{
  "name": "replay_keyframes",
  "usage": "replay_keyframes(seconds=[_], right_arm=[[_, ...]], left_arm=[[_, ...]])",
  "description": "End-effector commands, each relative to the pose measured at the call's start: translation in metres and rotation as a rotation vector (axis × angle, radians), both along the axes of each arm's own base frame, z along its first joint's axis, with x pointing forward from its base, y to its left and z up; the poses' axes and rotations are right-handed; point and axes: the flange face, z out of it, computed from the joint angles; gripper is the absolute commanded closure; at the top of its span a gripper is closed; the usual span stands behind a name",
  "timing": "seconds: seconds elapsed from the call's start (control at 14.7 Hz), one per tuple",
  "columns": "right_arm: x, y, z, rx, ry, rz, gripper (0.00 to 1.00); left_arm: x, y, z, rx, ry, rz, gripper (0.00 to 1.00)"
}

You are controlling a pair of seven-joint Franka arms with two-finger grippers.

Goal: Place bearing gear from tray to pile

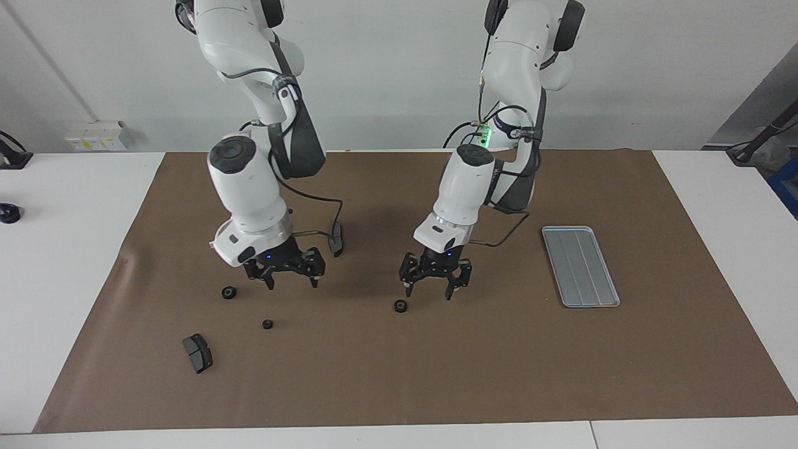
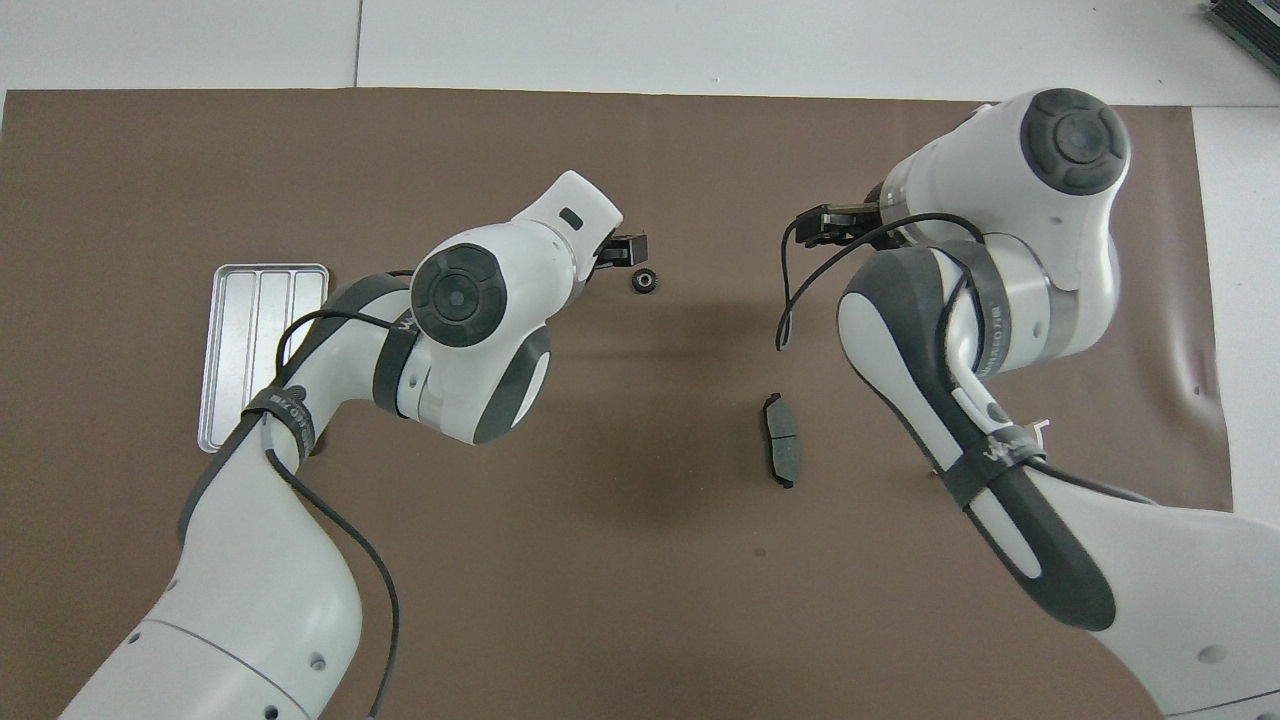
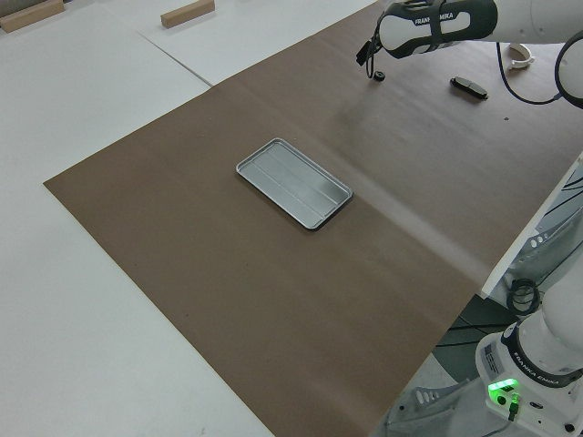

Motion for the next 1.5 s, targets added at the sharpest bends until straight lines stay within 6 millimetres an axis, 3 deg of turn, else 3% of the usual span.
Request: replay_keyframes(seconds=[0.0,0.2,0.41,0.54,0.61,0.82,0.88,1.09,1.43], right_arm=[[0.018,0.06,-0.02,-0.003,-0.009,-0.029,0.0],[0.024,0.122,-0.048,0.024,-0.049,-0.036,0.0],[0.008,0.174,-0.085,0.039,-0.083,0.033,0.0],[0.01,0.172,-0.084,0.026,-0.13,0.052,0.0],[0.004,0.181,-0.089,0.018,-0.126,0.07,0.0],[-0.009,0.183,-0.116,-0.051,-0.117,0.143,0.0],[-0.013,0.18,-0.125,-0.075,-0.107,0.16,0.05],[-0.015,0.178,-0.129,-0.092,-0.093,0.182,0.36],[-0.021,0.187,-0.129,-0.091,-0.087,0.192,0.41]], left_arm=[[-0.021,0.064,0.027,0.056,0.061,-0.032,0.0],[-0.022,0.13,0.056,0.133,0.164,-0.09,0.0],[-0.025,0.192,0.076,0.176,0.249,-0.139,0.0],[-0.028,0.239,0.099,0.184,0.264,-0.145,0.0],[-0.031,0.264,0.109,0.186,0.276,-0.142,0.0],[-0.036,0.31,0.137,0.193,0.263,-0.139,0.0],[-0.035,0.319,0.148,0.193,0.244,-0.122,0.0],[-0.03,0.332,0.183,0.193,0.23,-0.107,0.0],[-0.036,0.339,0.229,0.281,0.268,-0.13,0.0]])
